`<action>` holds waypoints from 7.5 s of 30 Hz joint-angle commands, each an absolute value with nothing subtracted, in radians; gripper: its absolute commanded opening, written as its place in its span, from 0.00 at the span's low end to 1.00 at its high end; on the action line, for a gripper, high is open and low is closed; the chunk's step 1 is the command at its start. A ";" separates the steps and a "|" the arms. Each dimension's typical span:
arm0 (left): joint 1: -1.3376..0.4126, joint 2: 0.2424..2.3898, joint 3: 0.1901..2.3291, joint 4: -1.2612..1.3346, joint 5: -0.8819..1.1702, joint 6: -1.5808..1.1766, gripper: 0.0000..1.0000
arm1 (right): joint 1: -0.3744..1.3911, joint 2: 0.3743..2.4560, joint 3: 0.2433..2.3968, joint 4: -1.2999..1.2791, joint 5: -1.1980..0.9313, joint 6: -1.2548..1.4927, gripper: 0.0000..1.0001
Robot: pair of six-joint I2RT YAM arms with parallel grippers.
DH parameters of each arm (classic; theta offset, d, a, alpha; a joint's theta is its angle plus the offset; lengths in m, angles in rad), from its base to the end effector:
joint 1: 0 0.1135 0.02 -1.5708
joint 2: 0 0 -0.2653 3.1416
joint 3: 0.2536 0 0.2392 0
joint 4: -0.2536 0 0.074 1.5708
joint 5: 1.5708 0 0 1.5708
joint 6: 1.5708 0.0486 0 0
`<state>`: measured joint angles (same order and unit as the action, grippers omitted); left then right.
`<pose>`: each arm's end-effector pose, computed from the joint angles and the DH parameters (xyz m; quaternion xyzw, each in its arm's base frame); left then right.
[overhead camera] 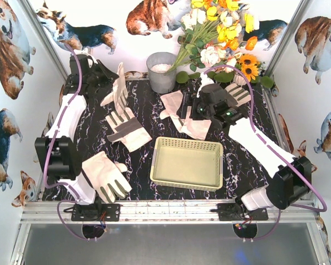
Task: Put the gloves into the storage basket
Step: Place the glove at the center of the board, then pick up the glove, then pair the glove with the glove.
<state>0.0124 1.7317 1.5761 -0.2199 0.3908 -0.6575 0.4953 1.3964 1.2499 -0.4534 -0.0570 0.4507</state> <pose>0.4114 -0.0134 0.3552 -0.1634 0.8018 -0.3272 0.4726 0.2740 0.1512 0.3312 -0.0330 0.8836 0.2349 0.4037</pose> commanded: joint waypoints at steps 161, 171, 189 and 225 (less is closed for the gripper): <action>-0.586 1.805 1.713 0.292 0.754 -1.053 0.00 | -0.156 1.251 1.137 0.054 -0.903 0.984 0.86; -0.621 1.715 1.676 0.327 0.781 -1.059 0.00 | -0.158 1.283 1.106 0.350 -1.025 1.188 0.86; -0.655 1.552 1.527 0.243 0.673 -0.947 0.00 | -0.058 1.362 1.228 0.753 -1.085 1.524 0.18; -0.499 1.597 1.687 0.425 0.933 -1.000 1.00 | 0.037 1.329 1.513 0.543 -1.294 1.517 0.00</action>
